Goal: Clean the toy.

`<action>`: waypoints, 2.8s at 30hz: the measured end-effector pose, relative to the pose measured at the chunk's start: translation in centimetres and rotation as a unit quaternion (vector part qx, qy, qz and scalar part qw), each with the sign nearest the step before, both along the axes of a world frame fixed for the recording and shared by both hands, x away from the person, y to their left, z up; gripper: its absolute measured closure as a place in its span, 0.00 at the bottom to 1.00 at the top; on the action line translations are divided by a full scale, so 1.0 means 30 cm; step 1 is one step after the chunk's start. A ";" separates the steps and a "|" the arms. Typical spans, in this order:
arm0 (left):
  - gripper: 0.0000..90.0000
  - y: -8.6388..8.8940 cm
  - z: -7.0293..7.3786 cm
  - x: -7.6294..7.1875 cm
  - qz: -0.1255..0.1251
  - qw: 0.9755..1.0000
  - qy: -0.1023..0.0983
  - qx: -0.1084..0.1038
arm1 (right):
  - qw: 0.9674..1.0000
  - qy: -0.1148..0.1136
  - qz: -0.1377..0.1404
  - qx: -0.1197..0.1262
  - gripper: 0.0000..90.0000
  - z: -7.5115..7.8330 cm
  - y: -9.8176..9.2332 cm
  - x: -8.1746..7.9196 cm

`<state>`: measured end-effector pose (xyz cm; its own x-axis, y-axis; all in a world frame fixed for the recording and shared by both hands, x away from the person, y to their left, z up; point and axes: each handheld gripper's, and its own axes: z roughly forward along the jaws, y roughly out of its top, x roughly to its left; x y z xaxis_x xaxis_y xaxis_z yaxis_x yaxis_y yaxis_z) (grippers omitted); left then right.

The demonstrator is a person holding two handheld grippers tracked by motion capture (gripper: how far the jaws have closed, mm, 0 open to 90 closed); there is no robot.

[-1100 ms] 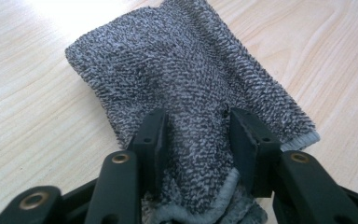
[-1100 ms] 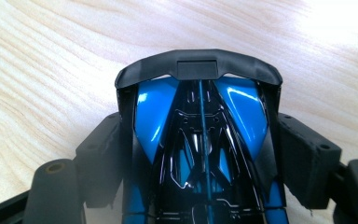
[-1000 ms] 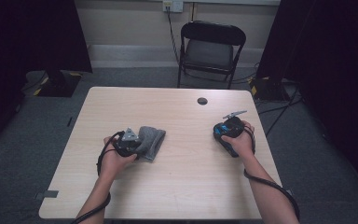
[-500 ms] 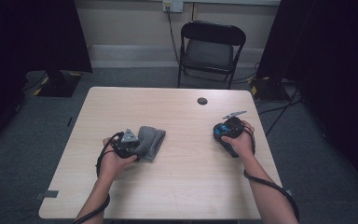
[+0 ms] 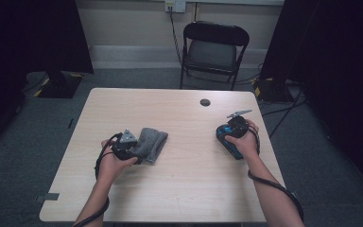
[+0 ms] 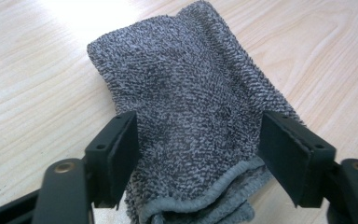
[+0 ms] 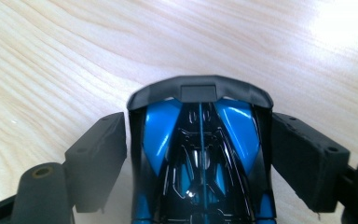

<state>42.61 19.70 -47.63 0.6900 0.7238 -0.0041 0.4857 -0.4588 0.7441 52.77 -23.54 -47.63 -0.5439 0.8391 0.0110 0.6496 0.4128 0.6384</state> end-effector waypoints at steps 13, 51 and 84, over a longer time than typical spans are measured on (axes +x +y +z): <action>0.22 0.007 0.044 -0.006 0.012 1.000 -0.006 -0.021 | 1.000 -0.005 0.008 0.028 0.17 0.063 -0.003 -0.026; 0.18 -0.081 0.125 -0.063 -0.036 0.997 -0.008 -0.062 | 0.993 -0.033 0.088 0.066 0.17 0.155 0.108 -0.171; 0.18 -0.235 0.062 -0.174 -0.093 0.994 0.021 -0.048 | 0.982 -0.031 0.174 0.065 0.17 0.137 0.195 -0.297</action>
<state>37.39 12.64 -45.77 0.8092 0.5793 -0.0981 0.4310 -0.4718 0.7692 43.86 -17.68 -43.52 -0.8003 0.5962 0.0634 0.4424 0.5158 0.7336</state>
